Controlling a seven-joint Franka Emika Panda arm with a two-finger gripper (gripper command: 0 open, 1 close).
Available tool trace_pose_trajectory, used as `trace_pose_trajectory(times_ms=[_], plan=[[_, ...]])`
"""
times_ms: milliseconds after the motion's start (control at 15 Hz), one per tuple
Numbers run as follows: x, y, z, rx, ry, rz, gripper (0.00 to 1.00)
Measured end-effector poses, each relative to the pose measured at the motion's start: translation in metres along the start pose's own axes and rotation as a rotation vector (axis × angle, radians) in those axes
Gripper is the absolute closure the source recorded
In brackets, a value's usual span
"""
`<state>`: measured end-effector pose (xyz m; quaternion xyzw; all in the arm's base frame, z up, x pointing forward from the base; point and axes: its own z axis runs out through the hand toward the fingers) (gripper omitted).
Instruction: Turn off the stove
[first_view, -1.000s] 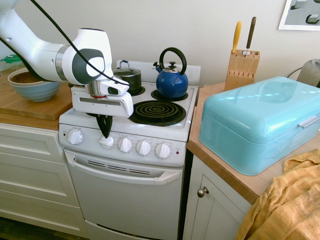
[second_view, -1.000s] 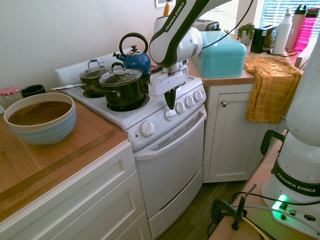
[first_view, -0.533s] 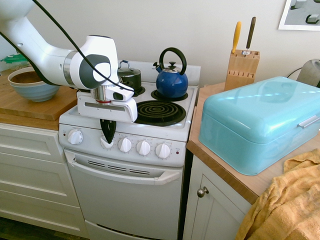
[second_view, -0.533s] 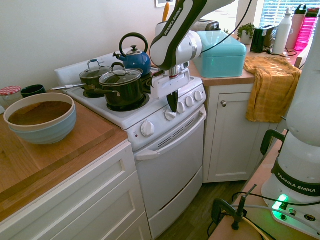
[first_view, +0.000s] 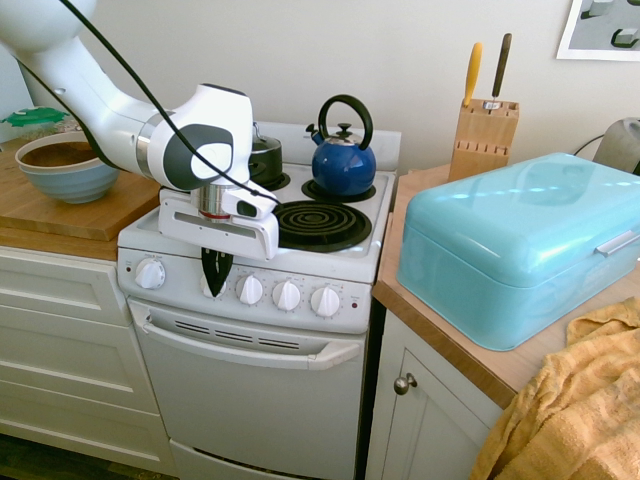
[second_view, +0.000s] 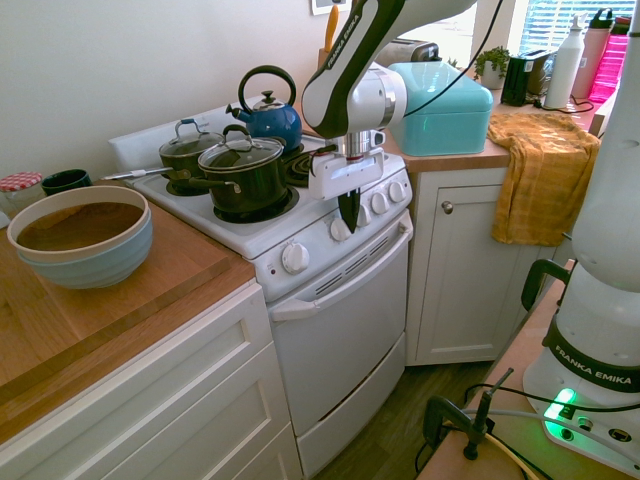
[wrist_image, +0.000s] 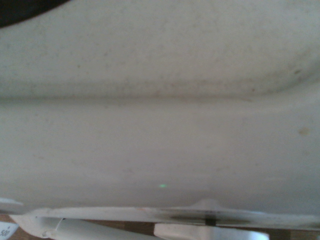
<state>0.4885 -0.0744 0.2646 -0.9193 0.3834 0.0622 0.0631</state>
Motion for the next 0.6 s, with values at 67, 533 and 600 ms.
trace_pose_trajectory(times_ms=[67,533,600], plan=[[0.001,0.003,0.000,0.013,-0.012,0.004,1.00],[-0.050,0.039,-0.007,0.038,0.104,0.126,1.00],[-0.065,0.047,-0.009,0.044,0.122,0.128,1.00]])
